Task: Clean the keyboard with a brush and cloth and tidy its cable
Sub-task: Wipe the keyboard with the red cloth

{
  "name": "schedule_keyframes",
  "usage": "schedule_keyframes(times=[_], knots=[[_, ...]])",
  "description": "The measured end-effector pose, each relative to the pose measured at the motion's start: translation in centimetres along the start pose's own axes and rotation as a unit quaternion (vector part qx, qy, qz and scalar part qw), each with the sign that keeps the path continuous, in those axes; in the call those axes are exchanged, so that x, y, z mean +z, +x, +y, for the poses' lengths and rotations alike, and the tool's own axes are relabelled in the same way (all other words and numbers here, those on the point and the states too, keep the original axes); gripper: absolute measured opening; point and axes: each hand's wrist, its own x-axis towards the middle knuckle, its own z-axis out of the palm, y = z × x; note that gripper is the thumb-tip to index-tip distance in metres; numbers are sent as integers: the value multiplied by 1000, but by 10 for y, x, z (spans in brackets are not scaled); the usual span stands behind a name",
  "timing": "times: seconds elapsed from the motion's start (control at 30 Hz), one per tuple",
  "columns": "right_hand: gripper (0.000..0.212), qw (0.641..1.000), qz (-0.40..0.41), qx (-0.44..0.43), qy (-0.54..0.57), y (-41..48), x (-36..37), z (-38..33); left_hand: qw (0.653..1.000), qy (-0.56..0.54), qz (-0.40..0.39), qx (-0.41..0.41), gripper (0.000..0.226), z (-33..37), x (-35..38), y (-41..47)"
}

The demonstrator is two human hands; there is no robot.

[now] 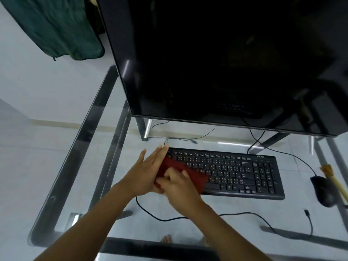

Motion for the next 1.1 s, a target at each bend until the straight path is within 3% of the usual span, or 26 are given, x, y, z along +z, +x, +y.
schedule_keyframes(times=[0.03,0.1,0.23,0.43,0.6,0.8,0.93,1.0,1.1], knots=[[28,999,-33,-37,3,-1,-4,3,1000,1,-6,0,140,-1,0,0],[31,998,-64,-20,16,-4,-22,23,1000,-9,-23,-10,140,-2,-1,0],[36,999,-40,-7,-9,-23,-39,60,999,-21,-29,-19,141,-2,-1,3],[35,997,-35,-68,9,-5,-12,15,1000,4,-7,10,145,-2,-2,3],[39,995,-56,-80,-25,-38,-36,60,999,-27,-28,-7,143,-2,-4,3],[35,997,-25,-75,3,-18,-11,25,1000,-7,-20,4,141,-1,-4,3],[22,995,-32,-89,-24,-33,-33,54,999,-24,-35,-18,141,0,-7,3],[28,999,22,-31,-13,-43,-45,78,999,-29,-35,-22,140,2,-7,2],[40,986,105,130,16,-35,-38,77,999,-33,-33,-21,139,2,-6,2]])
